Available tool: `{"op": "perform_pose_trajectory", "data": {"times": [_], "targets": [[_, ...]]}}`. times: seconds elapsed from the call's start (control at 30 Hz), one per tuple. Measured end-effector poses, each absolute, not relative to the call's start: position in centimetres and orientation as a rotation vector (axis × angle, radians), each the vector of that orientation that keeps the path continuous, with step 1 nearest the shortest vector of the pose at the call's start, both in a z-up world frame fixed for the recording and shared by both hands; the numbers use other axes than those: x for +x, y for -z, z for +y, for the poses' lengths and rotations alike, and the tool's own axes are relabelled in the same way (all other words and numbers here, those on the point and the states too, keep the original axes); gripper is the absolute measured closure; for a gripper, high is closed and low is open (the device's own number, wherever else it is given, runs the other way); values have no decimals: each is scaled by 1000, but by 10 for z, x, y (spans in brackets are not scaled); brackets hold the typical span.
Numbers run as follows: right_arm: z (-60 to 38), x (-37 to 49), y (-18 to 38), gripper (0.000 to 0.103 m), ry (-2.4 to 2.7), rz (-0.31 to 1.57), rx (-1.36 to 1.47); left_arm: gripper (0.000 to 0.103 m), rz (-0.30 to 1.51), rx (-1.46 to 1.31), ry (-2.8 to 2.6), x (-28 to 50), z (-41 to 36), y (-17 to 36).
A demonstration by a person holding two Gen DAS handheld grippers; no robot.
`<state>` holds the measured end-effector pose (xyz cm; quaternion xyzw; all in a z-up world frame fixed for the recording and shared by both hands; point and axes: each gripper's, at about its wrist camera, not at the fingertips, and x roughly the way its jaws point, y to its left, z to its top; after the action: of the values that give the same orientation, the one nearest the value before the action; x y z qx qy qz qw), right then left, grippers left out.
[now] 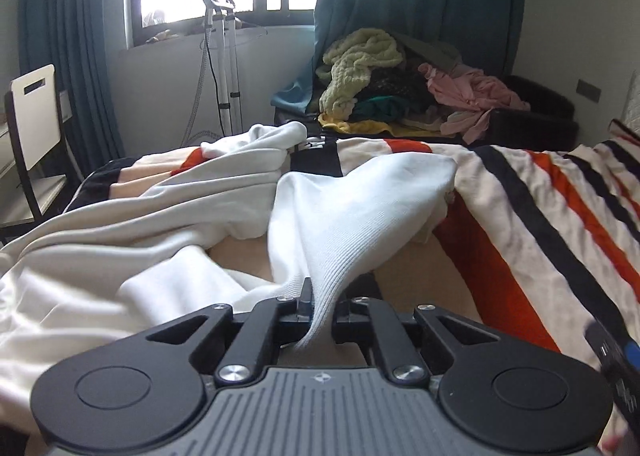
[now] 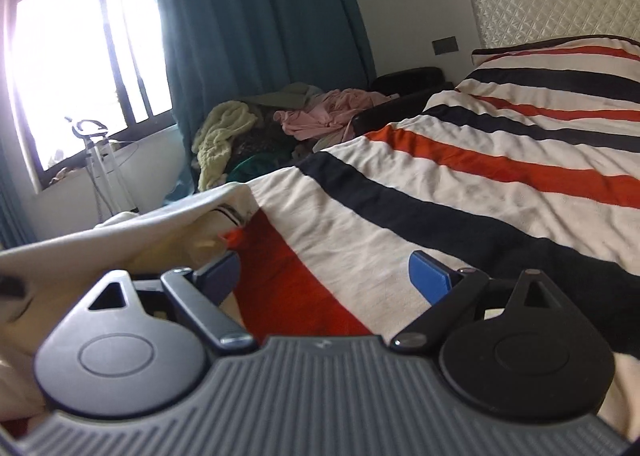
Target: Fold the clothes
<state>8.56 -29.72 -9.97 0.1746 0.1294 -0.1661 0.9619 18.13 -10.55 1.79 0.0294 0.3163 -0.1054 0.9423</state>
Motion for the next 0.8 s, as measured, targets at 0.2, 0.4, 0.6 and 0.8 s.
{"op": "perform_pose_trajectory", "data": {"times": [0.2,0.4,0.6,0.8], "targets": [[-292,60,82,11,278,245,321,97,646,-242,219,93,-12,-9],[-284,75,87,23,10,366,500,96,644,-431,201,81,46,10],[-296,100,117,23,-82,486,781,95,631,-534,122,95,83,23],[-315,142,151,23,17,546,906,93,659,-583,89,117,96,39]]}}
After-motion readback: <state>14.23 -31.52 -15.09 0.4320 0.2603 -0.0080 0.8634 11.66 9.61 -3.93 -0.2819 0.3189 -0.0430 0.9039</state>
